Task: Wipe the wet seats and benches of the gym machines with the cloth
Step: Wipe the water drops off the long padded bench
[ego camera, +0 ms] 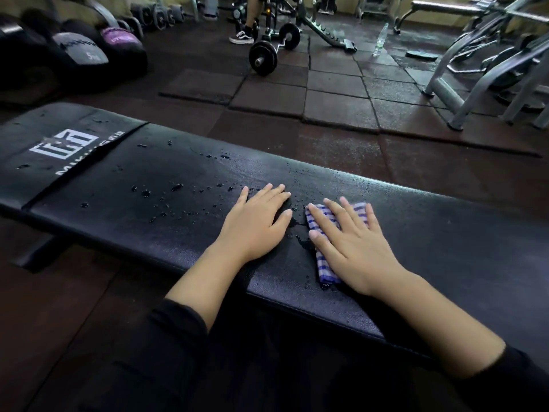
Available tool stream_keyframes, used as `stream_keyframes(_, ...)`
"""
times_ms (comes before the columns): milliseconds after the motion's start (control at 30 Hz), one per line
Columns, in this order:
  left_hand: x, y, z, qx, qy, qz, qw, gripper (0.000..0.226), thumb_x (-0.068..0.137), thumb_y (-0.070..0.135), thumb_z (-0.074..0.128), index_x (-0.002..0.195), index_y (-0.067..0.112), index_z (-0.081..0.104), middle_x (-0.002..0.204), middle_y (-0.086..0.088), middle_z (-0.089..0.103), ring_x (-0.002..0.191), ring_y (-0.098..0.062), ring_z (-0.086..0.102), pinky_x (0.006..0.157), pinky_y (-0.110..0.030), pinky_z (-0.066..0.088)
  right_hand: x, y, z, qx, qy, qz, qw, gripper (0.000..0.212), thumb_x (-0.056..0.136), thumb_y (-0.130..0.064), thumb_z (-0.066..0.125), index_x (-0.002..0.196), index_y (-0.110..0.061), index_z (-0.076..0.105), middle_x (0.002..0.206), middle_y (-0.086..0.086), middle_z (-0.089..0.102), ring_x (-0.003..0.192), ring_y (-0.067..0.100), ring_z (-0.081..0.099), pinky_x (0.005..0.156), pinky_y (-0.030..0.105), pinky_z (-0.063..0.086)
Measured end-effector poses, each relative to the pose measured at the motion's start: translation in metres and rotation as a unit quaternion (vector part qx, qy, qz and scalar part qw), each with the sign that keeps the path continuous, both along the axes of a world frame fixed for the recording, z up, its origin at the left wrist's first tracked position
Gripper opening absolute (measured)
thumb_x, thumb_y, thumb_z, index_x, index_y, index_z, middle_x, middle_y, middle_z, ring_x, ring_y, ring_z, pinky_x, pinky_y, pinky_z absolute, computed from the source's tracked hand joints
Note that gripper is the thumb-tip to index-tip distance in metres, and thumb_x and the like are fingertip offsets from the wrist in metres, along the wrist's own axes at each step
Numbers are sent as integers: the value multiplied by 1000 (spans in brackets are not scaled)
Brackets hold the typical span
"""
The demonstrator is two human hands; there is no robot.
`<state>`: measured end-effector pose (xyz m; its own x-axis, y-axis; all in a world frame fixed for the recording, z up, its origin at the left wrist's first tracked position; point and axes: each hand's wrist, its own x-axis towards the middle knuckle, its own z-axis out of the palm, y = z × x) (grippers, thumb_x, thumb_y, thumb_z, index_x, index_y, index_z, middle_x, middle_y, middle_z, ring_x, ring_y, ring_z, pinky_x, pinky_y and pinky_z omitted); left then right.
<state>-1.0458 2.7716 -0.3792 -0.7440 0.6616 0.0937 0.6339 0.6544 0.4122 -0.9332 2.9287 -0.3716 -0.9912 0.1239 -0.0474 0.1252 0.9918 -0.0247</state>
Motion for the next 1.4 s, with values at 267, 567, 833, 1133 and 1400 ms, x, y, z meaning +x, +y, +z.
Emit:
stream_keyframes(267,-10,-64,10,-65,44,57,995,48,102,43,30,149,33,29,158,15,20,147,-3,8,120,-43,-3,16,8,6,-22,-19,43,999,71,71,-77,-10,139,-56,-16,155,-18,-18,145,10,-16,118,39,-10)
stream_keyframes(567,-10,-77,-12,-59,54,79,994,47,102,45,22,150,42,22,158,20,12,147,-2,3,120,-43,-2,7,-4,0,-16,-7,9,1000,87,67,-82,-9,146,-44,-12,156,-17,-14,145,12,-15,118,45,-9)
stream_keyframes(833,-14,-80,-12,22,23,83,996,45,105,33,20,147,32,35,155,19,25,144,1,14,119,-32,3,-35,-74,-2,-9,5,156,988,74,80,-65,-5,149,-41,2,159,-11,0,147,19,-1,117,47,-5)
stream_keyframes(1133,-14,-81,-14,19,35,79,996,44,105,35,23,147,32,36,155,18,25,145,0,15,120,-32,3,17,-6,4,-19,-18,235,972,51,89,-65,-1,140,-60,-4,154,-28,-5,145,2,-7,118,35,-2)
stream_keyframes(1400,-15,-81,-12,83,1,78,993,46,105,31,18,141,27,46,151,14,36,143,-3,24,119,-28,7,-44,-63,1,6,4,181,983,70,78,-63,-8,146,-47,-3,158,-15,-1,147,15,-2,119,42,-1)
